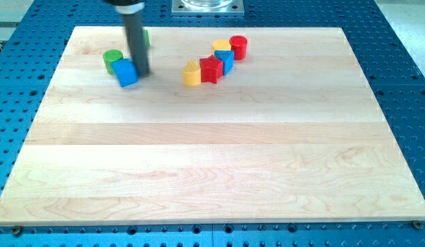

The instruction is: Push yellow blocks and red star towards bottom of the board

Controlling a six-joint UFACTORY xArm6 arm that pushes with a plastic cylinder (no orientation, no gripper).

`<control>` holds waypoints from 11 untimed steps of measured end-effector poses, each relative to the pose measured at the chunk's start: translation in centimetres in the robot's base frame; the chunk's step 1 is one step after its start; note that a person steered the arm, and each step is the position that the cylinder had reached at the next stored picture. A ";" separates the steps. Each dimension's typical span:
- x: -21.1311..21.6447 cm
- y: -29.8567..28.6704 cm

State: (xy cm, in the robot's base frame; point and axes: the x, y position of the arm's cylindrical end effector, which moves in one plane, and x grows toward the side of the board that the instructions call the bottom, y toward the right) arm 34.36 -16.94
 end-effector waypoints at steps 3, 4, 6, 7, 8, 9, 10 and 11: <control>-4.5 2.4; -2.9 2.9; -10.1 14.0; -11.4 18.8; -7.7 19.3; -5.3 19.4; -3.8 22.1; -0.6 18.7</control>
